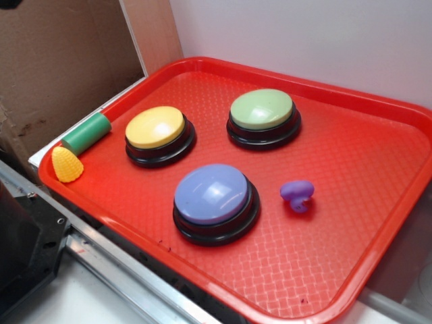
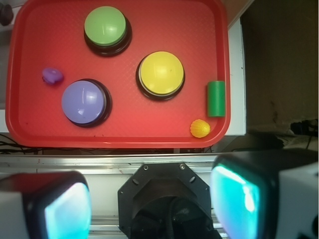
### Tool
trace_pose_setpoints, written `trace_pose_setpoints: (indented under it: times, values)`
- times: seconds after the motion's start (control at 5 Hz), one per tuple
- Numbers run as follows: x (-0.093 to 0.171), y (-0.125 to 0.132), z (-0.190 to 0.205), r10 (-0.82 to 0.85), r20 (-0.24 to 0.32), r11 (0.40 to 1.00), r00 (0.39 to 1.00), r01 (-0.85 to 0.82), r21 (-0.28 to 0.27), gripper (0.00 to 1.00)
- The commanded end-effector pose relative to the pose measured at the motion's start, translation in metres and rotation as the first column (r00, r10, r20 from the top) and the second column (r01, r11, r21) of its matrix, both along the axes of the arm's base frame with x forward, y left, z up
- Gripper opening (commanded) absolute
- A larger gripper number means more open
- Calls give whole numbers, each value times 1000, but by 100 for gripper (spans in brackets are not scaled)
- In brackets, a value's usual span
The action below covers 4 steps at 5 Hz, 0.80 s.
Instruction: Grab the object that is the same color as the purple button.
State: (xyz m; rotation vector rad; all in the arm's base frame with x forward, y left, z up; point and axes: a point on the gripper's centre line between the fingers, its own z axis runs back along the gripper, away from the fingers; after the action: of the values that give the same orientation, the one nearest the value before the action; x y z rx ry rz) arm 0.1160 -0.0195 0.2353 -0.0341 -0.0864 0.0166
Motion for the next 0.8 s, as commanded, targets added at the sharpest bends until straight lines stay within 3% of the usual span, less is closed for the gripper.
trace_pose_setpoints:
  times: [0.0, 0.2, 0.6]
  values:
    - [0, 0, 0, 0, 0, 1000, 1000, 0, 0, 100]
    - [21, -25, -7, -158, 16, 984, 987, 156, 89, 100]
    - [47, -73, -32, -521, 93, 851, 849, 507, 139, 100]
